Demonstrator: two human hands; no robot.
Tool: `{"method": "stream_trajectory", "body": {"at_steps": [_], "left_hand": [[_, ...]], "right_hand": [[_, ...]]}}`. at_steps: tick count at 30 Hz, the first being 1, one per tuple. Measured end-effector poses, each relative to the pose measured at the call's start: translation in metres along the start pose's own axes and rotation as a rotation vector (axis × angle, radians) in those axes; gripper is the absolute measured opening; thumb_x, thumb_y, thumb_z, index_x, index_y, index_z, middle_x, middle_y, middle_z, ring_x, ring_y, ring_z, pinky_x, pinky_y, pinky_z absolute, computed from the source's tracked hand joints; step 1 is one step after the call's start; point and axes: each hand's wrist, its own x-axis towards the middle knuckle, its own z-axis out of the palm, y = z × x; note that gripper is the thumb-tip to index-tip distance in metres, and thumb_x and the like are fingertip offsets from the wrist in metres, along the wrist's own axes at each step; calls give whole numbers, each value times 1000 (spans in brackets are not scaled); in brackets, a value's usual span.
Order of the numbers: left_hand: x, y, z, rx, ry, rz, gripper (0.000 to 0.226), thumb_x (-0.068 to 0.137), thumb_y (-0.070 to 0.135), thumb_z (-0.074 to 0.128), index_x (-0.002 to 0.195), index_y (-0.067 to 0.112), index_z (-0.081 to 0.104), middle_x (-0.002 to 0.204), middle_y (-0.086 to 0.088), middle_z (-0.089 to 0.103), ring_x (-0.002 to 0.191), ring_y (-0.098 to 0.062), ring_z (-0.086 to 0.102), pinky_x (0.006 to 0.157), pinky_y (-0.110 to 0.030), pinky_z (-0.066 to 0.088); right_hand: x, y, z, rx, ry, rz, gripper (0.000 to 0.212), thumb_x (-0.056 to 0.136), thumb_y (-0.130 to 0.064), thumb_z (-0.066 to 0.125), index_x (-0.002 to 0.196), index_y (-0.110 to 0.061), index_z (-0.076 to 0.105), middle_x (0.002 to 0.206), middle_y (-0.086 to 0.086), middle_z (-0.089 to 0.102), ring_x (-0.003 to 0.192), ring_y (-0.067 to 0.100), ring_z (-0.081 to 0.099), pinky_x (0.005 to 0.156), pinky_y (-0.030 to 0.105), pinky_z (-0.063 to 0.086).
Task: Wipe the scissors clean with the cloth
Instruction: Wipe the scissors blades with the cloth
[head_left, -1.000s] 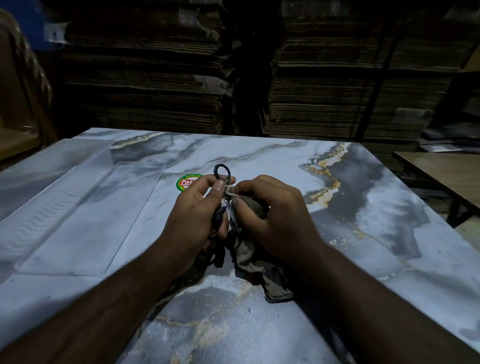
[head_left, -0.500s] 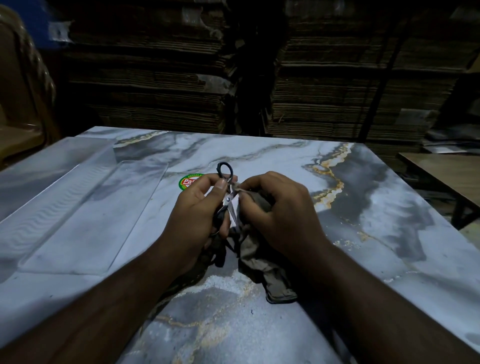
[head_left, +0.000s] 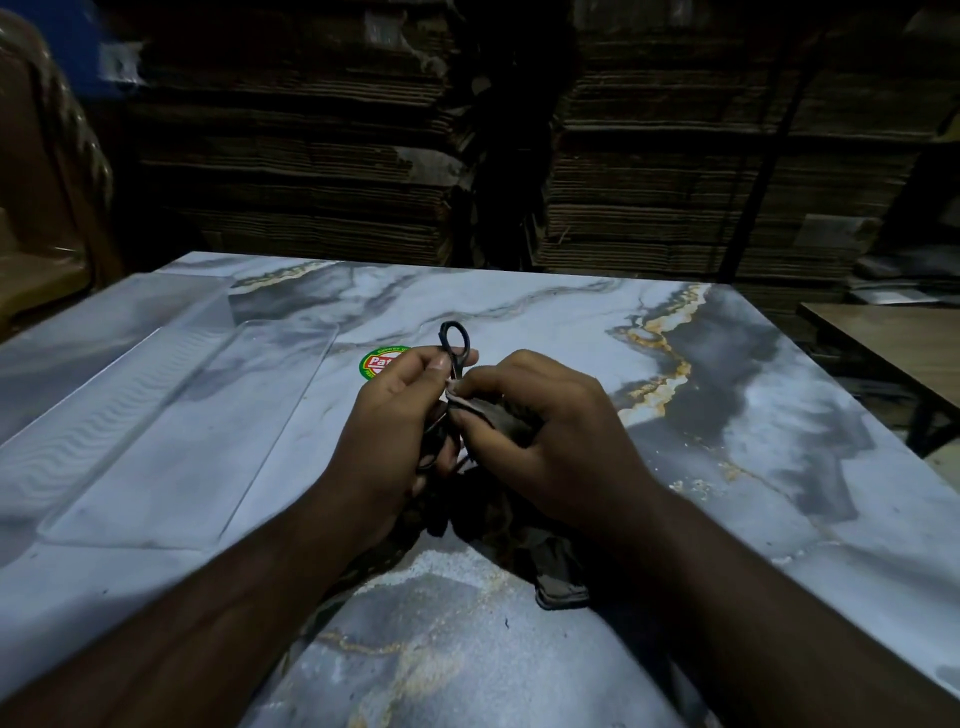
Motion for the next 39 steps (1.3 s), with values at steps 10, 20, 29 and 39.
{"method": "stream_trajectory", "body": {"at_steps": [10,20,29,39], "left_hand": [[-2,3,6,-53,-20,-9,34,104,42,53,108,19,77,63,-19,49,37,-18,35,48,-30,16],[0,0,3,-27,-45,17,30,110,28,44,115,19,72,56,-21,46,36,-18,32,39,-20,22],[-1,-2,4,64,-40,31,31,110,31,45,111,10,67,45,-16,47,28,-18,27,34,-17,25],[-9,3,6,123,-45,86,29,109,31,44,109,13,67,39,-12,48,26,-17,33,36,-21,29]], "right_hand": [[3,3,-3,-40,103,0,9,94,-18,78,101,-14,82,88,0,76,81,15,71,71,37,55],[1,0,-2,-14,161,38,7,93,-16,78,96,-10,78,87,0,73,76,9,63,69,21,47],[3,13,-6,-84,175,180,7,93,-21,76,90,-15,77,83,-7,71,73,6,61,65,26,48],[3,25,-8,-102,168,305,6,88,-22,78,86,-17,79,80,-7,71,74,11,64,68,39,55]]}}
